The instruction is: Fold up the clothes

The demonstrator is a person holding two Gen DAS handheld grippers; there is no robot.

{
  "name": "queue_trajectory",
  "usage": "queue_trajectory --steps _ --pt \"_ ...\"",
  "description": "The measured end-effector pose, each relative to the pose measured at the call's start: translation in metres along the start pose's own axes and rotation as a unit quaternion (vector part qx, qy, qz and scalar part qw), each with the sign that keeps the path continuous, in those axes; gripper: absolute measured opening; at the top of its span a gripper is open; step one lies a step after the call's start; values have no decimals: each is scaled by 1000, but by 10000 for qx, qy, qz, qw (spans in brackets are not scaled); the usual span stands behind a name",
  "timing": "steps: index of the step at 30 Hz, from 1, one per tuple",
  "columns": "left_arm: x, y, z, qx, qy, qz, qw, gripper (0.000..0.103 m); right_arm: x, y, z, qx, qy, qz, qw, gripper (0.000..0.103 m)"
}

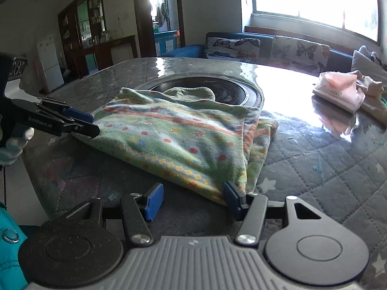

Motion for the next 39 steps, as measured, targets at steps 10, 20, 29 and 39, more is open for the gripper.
queue_trajectory --steps 10,20,29,39 --pt "31 -6 3 115 406 133 9990 35 -9 -1 4 -48 -62 -128 9999 72" --pt "46 8 8 234 153 712 9971 36 -13 -2 6 -67 -85 -148 9998 78" --pt "7 10 -4 256 -32 -80 9996 37 -13 -2 7 -103 -88 -184 9997 79" --pt "-20 25 -23 380 8 -504 9980 36 -15 -2 9 -137 -77 -218 9996 81"
Point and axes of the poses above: each gripper's, at about its wrist camera, not at the fingertips, and z roughly the way its jaws point, x to its right, y to its underside, the point moved 6 cm from there along z, roughly the way its jaws point, and after that the axes turned 6 degrees about -z, right-handed, at the moved point
